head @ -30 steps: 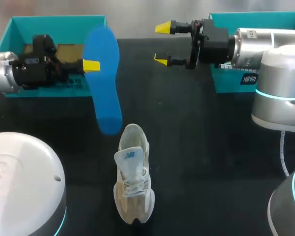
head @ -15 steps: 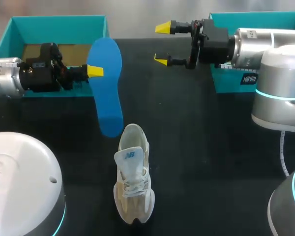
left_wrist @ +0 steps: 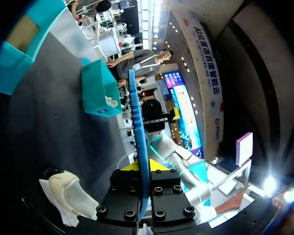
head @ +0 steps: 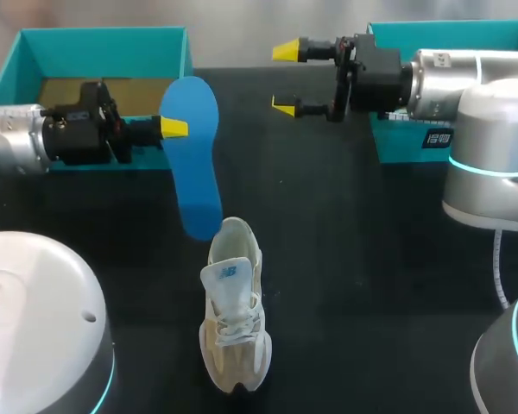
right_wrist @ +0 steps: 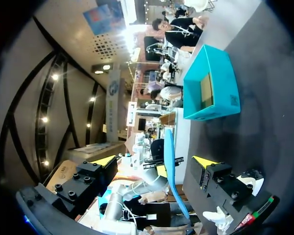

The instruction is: Take the shoe out of the shoebox, open the shoe tongue, remove and reinsert the insole, then place the shoe into the shoebox

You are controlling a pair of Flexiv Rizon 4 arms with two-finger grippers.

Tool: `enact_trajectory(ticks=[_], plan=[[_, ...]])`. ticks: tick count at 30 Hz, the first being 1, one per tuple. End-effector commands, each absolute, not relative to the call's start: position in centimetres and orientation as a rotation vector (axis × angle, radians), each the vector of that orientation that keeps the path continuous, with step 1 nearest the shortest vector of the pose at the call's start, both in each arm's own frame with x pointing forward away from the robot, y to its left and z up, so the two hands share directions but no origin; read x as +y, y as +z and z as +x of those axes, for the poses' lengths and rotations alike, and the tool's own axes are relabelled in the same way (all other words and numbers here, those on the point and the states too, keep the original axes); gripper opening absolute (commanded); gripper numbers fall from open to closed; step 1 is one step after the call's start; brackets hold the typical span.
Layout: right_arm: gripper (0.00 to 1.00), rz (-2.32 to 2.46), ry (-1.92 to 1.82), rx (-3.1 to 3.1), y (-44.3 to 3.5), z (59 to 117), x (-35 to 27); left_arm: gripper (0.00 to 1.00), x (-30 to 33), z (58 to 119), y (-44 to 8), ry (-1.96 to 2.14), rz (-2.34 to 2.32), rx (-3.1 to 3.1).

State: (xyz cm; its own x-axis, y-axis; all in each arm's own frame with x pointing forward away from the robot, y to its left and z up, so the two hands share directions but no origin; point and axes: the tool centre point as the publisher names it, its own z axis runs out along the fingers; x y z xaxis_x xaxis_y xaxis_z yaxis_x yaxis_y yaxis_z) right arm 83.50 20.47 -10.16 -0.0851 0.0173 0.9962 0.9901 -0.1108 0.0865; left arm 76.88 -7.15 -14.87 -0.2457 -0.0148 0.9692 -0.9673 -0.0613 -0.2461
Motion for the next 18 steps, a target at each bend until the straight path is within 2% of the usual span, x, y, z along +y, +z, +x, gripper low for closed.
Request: enact_trajectory(ticks=[1,18], plan=[[1.00,-1.315,-1.307,-1.270,-9.1,83.2,20.6,0.00,-7.2,76.8,-14.9,1.436,1.135,-1.365],[1.00,-1.791,-0.777,-1.585,-3.9,82.7,22.6,0.00,-7.2,76.8,-14.9,1.436,1.135,-1.365]])
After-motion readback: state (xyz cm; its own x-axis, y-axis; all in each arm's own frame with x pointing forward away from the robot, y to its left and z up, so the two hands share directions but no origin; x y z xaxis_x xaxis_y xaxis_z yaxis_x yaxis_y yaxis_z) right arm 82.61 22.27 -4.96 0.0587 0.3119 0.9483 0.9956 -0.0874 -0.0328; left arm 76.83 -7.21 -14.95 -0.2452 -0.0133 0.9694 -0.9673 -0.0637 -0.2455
